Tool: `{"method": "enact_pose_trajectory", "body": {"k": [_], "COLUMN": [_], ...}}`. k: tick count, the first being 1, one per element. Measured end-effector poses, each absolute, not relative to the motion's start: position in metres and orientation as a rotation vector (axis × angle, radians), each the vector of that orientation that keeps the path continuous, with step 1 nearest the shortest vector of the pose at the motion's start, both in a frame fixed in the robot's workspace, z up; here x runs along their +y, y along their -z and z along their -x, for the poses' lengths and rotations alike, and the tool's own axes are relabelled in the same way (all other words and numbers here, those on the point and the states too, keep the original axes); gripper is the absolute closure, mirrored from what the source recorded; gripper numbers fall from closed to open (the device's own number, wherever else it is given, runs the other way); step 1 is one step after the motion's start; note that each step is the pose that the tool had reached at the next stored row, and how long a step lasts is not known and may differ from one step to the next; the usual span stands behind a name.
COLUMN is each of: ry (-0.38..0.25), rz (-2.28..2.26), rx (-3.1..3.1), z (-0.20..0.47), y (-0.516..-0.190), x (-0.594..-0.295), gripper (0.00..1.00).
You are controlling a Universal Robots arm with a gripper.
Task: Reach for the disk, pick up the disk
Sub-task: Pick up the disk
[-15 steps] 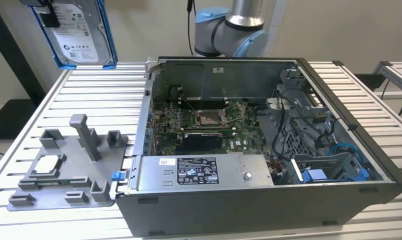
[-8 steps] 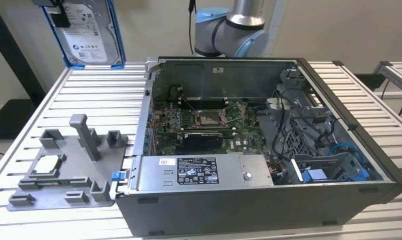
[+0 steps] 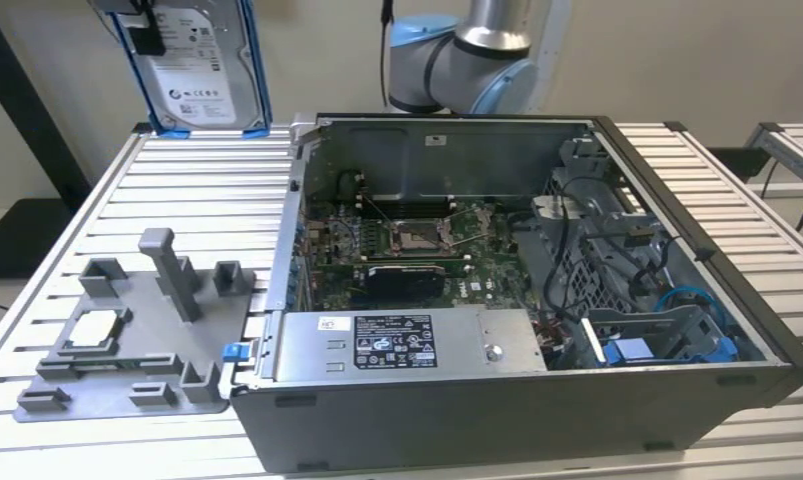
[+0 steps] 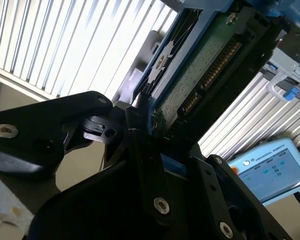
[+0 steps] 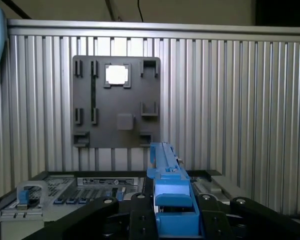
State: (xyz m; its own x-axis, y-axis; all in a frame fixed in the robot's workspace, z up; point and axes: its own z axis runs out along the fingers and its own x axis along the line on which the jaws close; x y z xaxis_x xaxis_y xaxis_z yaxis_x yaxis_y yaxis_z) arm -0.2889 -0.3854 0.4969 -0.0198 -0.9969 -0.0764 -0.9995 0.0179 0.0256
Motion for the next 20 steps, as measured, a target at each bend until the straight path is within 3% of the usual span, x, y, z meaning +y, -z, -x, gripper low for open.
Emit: {"method": "enact_pose_trajectory", "body": {"k": [20], "ry": [-0.113], "rz": [2.173], "rx": [2.215], "z": [0.232], "y": [-0.497], "x": [-0.385], "gripper": [1.0]}}
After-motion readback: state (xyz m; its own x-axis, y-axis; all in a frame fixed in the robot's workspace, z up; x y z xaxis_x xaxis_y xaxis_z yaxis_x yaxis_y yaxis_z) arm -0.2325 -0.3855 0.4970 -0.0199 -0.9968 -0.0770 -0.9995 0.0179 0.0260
